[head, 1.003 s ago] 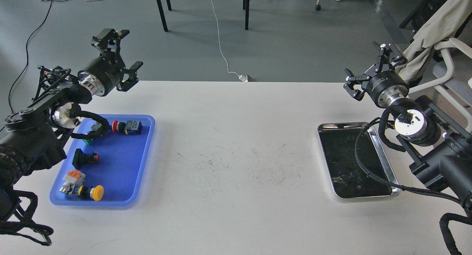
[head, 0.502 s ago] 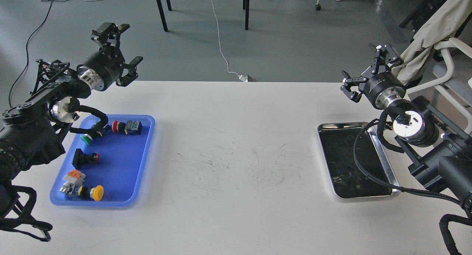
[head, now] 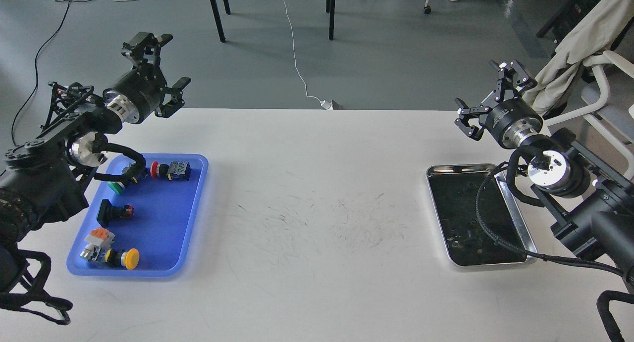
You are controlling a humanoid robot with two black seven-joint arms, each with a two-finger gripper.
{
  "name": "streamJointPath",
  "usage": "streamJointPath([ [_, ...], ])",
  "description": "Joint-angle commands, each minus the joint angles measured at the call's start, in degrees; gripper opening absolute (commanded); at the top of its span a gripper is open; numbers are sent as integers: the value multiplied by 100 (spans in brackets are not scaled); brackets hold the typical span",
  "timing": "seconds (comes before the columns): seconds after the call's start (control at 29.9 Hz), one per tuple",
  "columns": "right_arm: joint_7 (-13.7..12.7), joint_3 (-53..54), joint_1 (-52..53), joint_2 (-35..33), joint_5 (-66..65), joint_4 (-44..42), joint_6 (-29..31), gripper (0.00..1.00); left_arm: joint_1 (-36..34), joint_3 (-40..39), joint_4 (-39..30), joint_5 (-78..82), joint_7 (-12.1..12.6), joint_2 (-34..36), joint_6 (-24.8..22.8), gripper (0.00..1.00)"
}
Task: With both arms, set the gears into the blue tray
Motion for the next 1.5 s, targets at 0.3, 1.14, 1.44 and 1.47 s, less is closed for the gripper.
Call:
streamJointPath([
  [0.3,70,39,-26,-71,7,12,-1,99,-16,7,-2,11,-1,-154,1,99],
  [1.14,0,-49,-26,-299,-2,47,-19,99,-8,16,7,28,-1,-145,1,99],
  [1.44,0,-198,-26,-422,-2,118,-45,99,-8,16,7,37,-1,-154,1,99],
  [1.47,0,-207,-26,-422,-2,118,-45,99,-8,16,7,46,8,-162,1,99],
])
